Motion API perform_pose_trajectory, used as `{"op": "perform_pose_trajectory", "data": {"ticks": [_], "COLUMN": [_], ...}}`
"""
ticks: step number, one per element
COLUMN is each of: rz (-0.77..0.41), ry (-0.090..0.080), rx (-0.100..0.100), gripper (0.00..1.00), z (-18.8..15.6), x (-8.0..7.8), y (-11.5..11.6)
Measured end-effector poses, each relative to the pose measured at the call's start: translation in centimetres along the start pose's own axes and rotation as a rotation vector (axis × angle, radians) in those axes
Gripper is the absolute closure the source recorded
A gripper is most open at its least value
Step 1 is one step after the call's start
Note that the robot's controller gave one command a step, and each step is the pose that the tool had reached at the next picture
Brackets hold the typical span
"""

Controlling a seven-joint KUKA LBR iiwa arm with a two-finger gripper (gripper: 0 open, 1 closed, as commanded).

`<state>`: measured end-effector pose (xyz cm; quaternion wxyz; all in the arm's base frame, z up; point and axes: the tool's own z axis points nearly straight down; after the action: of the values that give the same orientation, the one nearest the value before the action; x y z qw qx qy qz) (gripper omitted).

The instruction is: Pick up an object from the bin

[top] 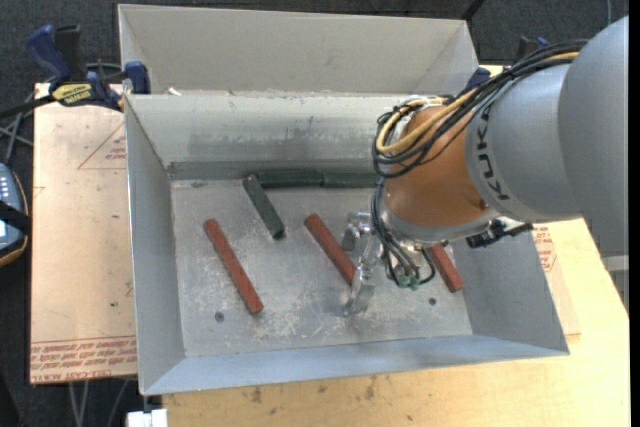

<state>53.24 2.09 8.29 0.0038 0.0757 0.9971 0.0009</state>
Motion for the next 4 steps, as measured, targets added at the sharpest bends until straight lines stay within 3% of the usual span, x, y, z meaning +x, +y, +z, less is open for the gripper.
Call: {"op": "perform_pose_trajectory", "data": {"ticks": [1,2,3,4], "rz": [-0.043,-0.021,0.187,0.080], "ry": [0.008,0.005,0.004,0.002], "rx": [0.002,0.001,0.001,-0.003], "gripper": [0.00,0.00,0.00,1.00], "z": [-3.2,-4.9,0.7,2.0], "x": [-0.8,-0.7,-3.0,-3.4], "y": [0.5,0.6,0.5,1.0]}}
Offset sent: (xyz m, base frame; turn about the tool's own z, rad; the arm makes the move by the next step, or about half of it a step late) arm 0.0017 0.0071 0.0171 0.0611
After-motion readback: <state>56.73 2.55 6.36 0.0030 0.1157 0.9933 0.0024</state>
